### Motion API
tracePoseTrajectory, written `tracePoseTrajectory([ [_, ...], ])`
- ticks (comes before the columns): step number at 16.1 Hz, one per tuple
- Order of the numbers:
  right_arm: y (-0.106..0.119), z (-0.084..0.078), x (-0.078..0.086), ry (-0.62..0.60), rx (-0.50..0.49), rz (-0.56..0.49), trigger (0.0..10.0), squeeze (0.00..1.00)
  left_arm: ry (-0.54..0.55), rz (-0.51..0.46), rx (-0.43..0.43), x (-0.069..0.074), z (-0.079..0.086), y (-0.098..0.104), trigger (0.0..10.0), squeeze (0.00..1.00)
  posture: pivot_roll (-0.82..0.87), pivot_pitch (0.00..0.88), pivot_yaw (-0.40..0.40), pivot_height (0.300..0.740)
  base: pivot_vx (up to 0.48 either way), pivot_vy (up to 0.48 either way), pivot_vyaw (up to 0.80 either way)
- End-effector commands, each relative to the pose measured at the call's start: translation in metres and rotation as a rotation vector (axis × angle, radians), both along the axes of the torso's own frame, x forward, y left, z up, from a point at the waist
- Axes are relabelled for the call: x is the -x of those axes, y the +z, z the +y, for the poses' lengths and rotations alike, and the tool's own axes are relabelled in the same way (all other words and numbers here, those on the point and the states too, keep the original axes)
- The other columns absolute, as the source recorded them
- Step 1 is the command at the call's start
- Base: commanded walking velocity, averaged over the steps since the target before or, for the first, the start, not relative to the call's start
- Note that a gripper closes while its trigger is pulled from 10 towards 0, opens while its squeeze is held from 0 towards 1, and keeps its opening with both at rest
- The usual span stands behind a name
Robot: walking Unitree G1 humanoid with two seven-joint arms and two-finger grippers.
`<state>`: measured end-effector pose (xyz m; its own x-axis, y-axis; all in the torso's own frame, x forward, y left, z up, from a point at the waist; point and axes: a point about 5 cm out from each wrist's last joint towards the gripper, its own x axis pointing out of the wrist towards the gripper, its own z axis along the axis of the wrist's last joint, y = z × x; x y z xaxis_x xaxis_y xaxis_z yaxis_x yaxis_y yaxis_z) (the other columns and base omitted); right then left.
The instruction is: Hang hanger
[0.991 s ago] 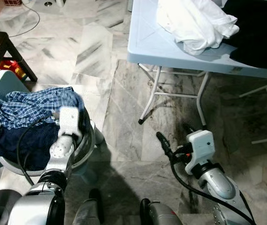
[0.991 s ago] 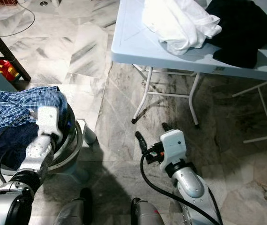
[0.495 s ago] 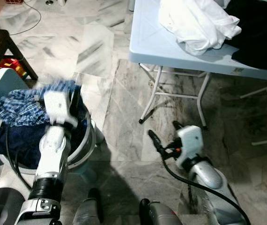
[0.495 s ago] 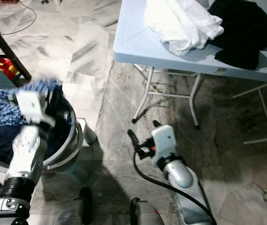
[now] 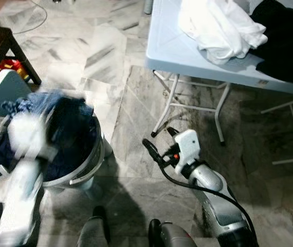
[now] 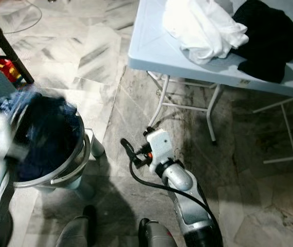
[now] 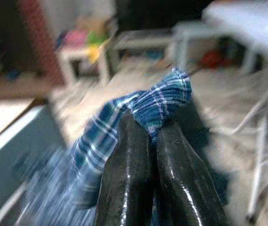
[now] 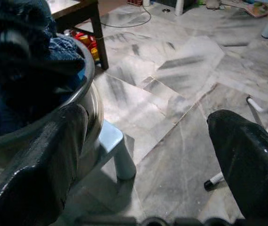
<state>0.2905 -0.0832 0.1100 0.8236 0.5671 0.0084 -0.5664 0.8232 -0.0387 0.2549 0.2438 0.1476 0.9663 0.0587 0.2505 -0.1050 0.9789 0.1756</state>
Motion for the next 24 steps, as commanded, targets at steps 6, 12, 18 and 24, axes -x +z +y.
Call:
tracePoseTrajectory([
  [6,-0.019,-0.009,0.011,0.017,0.016,0.05,10.0,0.0,0.183,0.306,0.035,0.027,0.035,-0.069,2.7,0.0,0.14,0.303,-0.171,0.74,0.0,0.0,0.0],
  [12,-0.019,-0.014,0.011,-0.006,0.018,0.048,10.0,0.0,0.019,0.279,-0.022,-0.005,0.012,-0.058,10.0,1.0,0.12,0.314,-0.158,0.74,0.0,0.0,0.0],
  [18,-0.021,-0.013,0.014,-0.031,0.006,0.051,10.0,0.0,-0.251,0.293,-0.273,0.012,-0.027,-0.048,10.0,1.0,0.13,0.321,-0.13,0.74,0.0,0.0,0.0],
  [24,-0.022,-0.014,0.014,-0.04,0.004,0.053,10.0,0.0,-0.337,0.386,-0.553,0.057,-0.017,-0.067,10.0,1.0,0.14,0.324,-0.12,0.74,0.0,0.0,0.0],
])
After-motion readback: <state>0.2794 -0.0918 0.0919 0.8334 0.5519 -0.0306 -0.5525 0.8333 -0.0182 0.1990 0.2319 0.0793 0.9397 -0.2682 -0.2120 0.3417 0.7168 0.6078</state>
